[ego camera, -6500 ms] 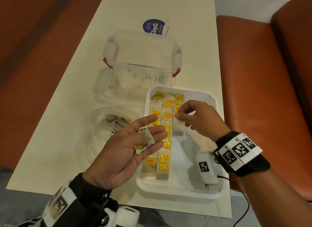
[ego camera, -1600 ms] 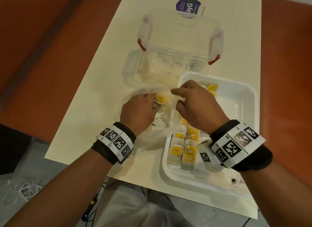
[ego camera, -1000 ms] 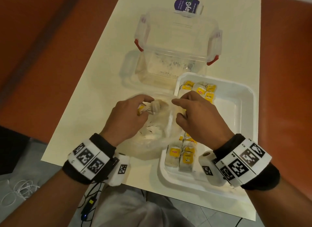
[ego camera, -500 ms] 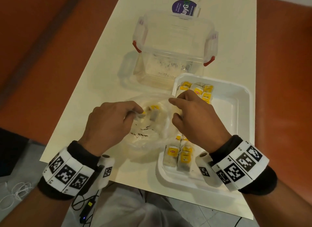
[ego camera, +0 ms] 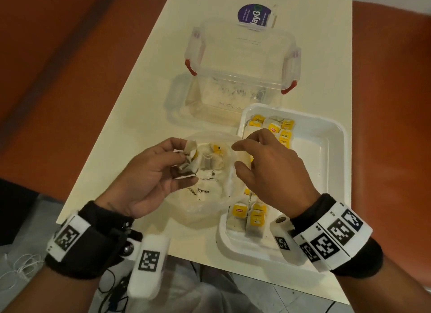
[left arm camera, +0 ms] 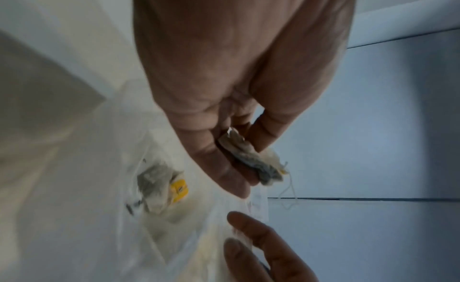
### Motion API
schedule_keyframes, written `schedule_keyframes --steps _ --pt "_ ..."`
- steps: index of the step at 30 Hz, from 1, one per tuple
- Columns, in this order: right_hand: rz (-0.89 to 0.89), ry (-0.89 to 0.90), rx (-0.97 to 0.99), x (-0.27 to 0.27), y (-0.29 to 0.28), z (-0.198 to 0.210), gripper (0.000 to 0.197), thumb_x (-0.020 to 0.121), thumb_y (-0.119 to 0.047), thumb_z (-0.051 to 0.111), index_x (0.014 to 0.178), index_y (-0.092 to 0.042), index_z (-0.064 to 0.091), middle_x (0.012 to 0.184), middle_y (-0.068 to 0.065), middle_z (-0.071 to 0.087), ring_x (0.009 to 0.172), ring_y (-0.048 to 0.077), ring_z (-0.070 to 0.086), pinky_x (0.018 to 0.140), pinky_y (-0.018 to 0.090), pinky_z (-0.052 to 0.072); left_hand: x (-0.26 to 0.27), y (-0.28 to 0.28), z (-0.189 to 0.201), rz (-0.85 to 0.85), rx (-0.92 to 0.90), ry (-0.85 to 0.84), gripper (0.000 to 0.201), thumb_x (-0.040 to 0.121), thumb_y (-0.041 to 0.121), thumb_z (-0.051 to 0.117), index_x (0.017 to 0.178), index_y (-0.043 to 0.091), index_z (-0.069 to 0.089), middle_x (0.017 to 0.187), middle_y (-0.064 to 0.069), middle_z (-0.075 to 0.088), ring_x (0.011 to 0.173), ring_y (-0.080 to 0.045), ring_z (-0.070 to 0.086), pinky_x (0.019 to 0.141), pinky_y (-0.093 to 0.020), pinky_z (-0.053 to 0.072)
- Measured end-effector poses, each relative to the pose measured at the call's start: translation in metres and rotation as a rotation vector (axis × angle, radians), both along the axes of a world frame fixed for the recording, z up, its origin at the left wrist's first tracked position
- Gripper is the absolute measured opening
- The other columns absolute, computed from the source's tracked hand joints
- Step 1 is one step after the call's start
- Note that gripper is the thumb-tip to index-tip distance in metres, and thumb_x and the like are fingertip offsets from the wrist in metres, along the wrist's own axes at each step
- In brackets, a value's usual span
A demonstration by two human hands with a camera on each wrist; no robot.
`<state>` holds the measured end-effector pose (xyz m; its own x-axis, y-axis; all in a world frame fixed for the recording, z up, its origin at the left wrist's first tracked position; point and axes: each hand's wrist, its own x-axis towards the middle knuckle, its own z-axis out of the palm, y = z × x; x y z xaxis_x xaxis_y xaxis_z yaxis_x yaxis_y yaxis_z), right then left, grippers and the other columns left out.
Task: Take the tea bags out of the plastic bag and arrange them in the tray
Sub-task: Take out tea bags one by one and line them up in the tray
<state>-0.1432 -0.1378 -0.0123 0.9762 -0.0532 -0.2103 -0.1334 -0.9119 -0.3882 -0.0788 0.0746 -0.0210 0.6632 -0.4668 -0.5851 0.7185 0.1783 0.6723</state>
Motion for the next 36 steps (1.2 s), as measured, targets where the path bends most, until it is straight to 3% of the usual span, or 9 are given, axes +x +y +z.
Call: schedule_keyframes --steps 4,7,11,15,18,22,27,33,36 --pt "-0.057 -0.126 0.009 -0.007 0.004 0.010 0.031 0.092 -0.045 0.060 0.121 -0.035 0.062 0.125 -0.010 0.047 0.070 0.011 0.055 0.056 0.030 0.048 -0.009 -0.015 -0.004 0.064 -0.140 0.096 0.024 0.078 0.002 0.055 0.096 0.012 0.066 0.083 -0.013 0.067 0.065 -0.016 0.066 0.063 -0.031 0.061" --pt "-0.033 -0.183 0.248 -0.011 0.007 0.020 0.036 0.087 -0.047 0.064 0.121 -0.038 0.060 0.113 -0.017 0.045 0.072 0.006 0.058 0.061 0.029 0.051 -0.012 -0.025 -0.004 0.080 -0.217 0.136 0.029 0.082 0.001 0.054 0.105 0.012 0.068 0.093 -0.015 0.067 0.075 -0.019 0.065 0.065 -0.031 0.061" --pt "-0.056 -0.126 0.437 -0.011 0.011 0.027 0.049 0.077 -0.057 0.071 0.121 -0.040 0.058 0.103 -0.023 0.058 0.078 0.003 0.062 0.064 0.020 0.049 -0.013 -0.038 0.003 0.051 -0.210 0.086 0.031 0.094 -0.002 0.046 0.119 0.011 0.059 0.098 -0.018 0.068 0.079 -0.020 0.068 0.056 -0.026 0.056" --pt "-0.295 -0.099 0.738 -0.011 0.005 0.020 0.028 0.080 -0.036 0.079 0.106 -0.031 0.068 0.087 -0.015 0.065 0.069 0.012 0.066 0.063 0.028 0.055 -0.015 -0.042 0.007 -0.036 -0.175 0.015 0.031 0.096 0.000 0.047 0.119 0.015 0.061 0.101 -0.017 0.072 0.084 -0.023 0.071 0.071 -0.038 0.062" --pt "-0.366 -0.001 0.962 -0.014 -0.005 0.015 0.030 0.085 -0.015 0.076 0.112 -0.024 0.068 0.087 -0.001 0.065 0.071 0.018 0.069 0.063 0.027 0.054 -0.014 -0.043 0.007 -0.078 -0.165 0.012 0.037 0.097 0.000 0.045 0.125 0.016 0.062 0.111 -0.018 0.071 0.093 -0.026 0.073 0.073 -0.039 0.063" --pt "-0.357 0.048 1.019 -0.018 -0.014 0.017 0.037 0.089 -0.007 0.070 0.124 -0.017 0.065 0.086 -0.001 0.063 0.075 0.017 0.073 0.068 0.028 0.058 -0.014 -0.047 0.008 -0.105 -0.143 0.010 0.039 0.098 0.000 0.044 0.119 0.022 0.069 0.104 -0.009 0.074 0.091 -0.022 0.072 0.070 -0.036 0.062" --pt "-0.392 0.068 1.115 -0.026 -0.024 0.020 0.025 0.094 -0.002 0.061 0.112 -0.016 0.072 0.089 0.003 0.057 0.083 0.021 0.075 0.072 0.027 0.059 -0.015 -0.055 0.008 -0.043 -0.206 0.093 0.037 0.088 -0.002 0.046 0.103 0.019 0.073 0.092 -0.007 0.073 0.072 -0.018 0.071 0.066 -0.035 0.062" --pt "-0.473 0.050 1.196 -0.032 -0.031 0.021 0.017 0.093 0.005 0.057 0.097 -0.009 0.066 0.087 0.005 0.071 0.079 0.022 0.075 0.066 0.026 0.058 -0.019 -0.066 0.013 -0.082 -0.233 0.141 0.031 0.080 0.041 0.067 0.093 0.014 0.068 0.093 -0.010 0.070 0.078 -0.021 0.070 0.066 -0.034 0.063" --pt "-0.507 0.046 1.221 -0.034 -0.034 0.022 0.016 0.093 0.006 0.055 0.095 -0.009 0.060 0.081 0.004 0.071 0.077 0.022 0.075 0.063 0.025 0.058 -0.025 -0.078 0.015 -0.083 -0.105 0.032 0.026 0.072 0.034 0.075 0.089 0.018 0.064 0.086 -0.006 0.068 0.074 -0.015 0.068 0.060 -0.030 0.061"
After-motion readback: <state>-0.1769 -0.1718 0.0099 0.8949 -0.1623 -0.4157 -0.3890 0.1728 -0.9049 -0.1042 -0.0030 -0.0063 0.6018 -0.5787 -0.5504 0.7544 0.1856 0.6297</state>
